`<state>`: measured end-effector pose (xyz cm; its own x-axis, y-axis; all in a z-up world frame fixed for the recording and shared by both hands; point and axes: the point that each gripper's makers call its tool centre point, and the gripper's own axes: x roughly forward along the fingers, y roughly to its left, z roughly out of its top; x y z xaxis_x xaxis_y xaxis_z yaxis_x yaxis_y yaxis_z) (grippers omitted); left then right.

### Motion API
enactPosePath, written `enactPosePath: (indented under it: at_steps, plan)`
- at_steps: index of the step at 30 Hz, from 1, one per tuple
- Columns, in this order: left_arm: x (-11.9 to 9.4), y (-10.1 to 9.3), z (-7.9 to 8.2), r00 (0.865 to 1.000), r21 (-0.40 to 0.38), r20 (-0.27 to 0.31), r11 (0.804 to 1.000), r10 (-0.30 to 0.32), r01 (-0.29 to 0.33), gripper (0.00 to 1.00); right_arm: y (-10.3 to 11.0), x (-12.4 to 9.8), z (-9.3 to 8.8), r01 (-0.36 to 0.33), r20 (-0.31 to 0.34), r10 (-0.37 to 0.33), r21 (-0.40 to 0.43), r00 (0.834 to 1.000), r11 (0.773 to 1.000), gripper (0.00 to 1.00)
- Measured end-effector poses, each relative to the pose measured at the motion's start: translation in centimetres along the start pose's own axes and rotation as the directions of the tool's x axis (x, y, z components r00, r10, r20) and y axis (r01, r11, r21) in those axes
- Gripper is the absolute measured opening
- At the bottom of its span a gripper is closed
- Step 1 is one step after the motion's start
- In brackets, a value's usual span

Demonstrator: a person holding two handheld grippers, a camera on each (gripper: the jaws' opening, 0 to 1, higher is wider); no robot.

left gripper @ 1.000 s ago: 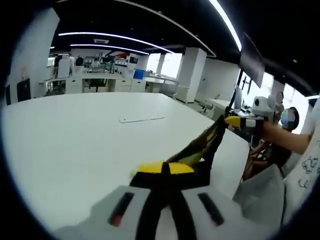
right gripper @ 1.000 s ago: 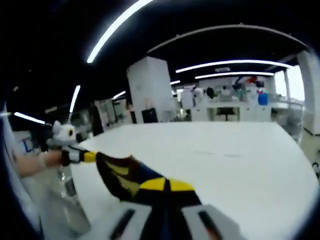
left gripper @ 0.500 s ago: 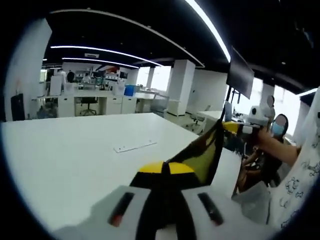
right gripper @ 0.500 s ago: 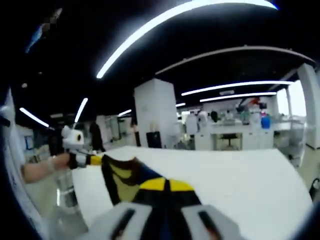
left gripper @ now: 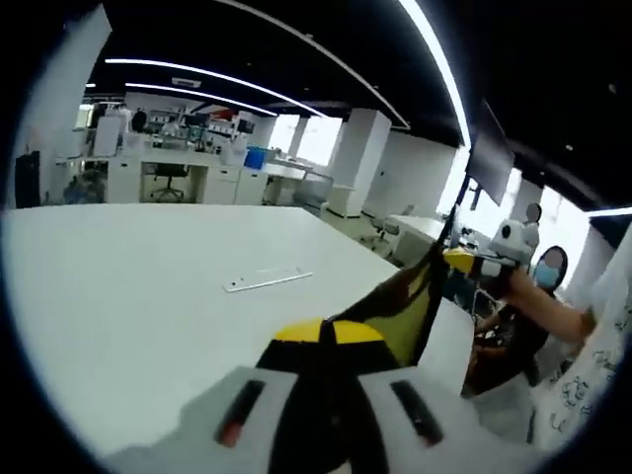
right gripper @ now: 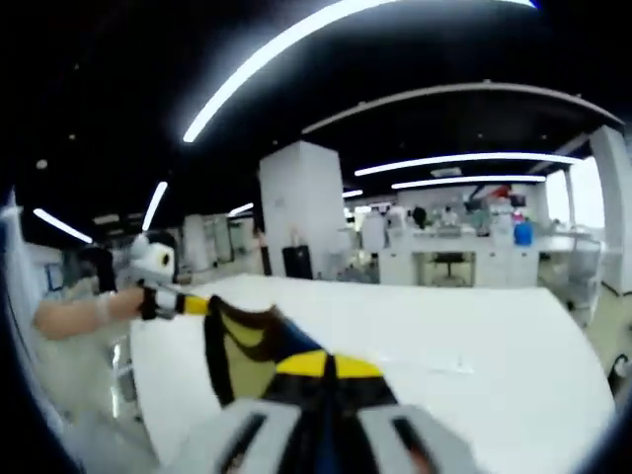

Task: Fold the garment on the visible template until the final outline fits inside the template.

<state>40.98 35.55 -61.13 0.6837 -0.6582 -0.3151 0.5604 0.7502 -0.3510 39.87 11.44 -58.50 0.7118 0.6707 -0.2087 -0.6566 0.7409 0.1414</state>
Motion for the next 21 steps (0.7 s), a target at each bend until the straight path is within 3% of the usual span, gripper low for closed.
enactPosePath:
  at_steps: [5,11,21]
  plan:
    - [4.5,3.4,-1.5,0.997,-0.017,-0.073,0.999,0.028,-0.03,0.0,-4.1,4.9,-3.4,0.02,-0.091,-0.018,0.018,0.996,1.0,0.0]
    - [10.2,7.6,-3.7,0.989,-0.103,-0.135,0.992,0.062,-0.076,0.0,-8.1,9.3,-6.2,0.045,-0.164,-0.041,0.022,0.986,0.999,0.0]
    - [15.5,12.6,-6.9,0.973,-0.089,-0.208,0.988,0.105,-0.126,0.0,-12.9,15.1,-11.7,0.072,-0.28,-0.062,0.024,0.958,0.997,0.0]
